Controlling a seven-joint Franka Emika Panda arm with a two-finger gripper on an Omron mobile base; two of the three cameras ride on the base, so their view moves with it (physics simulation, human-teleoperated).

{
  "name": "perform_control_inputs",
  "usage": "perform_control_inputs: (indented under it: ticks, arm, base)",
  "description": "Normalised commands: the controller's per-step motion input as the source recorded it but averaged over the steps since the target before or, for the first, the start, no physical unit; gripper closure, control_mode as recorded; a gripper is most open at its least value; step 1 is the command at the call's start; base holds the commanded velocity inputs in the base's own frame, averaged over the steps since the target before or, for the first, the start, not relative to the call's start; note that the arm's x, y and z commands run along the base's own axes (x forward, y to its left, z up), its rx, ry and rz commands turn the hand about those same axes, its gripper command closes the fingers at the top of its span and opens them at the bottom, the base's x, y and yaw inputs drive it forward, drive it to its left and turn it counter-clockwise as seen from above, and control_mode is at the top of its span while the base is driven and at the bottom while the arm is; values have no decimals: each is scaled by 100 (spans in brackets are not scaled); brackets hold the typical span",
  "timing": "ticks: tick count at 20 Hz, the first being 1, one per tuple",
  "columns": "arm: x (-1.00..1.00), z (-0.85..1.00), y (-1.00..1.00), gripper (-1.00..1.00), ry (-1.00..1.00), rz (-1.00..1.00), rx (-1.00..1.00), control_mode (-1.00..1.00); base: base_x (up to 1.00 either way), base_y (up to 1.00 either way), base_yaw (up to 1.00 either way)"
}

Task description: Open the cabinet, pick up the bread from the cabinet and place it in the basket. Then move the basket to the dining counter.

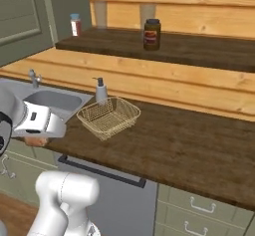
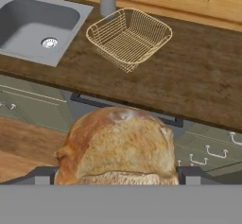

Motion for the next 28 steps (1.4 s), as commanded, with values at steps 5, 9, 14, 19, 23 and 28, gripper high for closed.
perform_control_inputs:
  ticks: [5,9,14,19,23,28]
  arm:
    - [0,0,0,100,0,0,0,100]
    - [0,0,0,100,0,0,0,100]
    - [0,0,0,100,0,0,0,100]
    - [0,0,0,100,0,0,0,100]
    - [0,0,0,100,0,0,0,100]
    - [0,0,0,100,0,0,0,100]
  base:
    - [23,0,10]
    - [42,0,2]
    - [34,0,0]
    - [27,4,0]
    - [32,4,0]
    - [25,2,0]
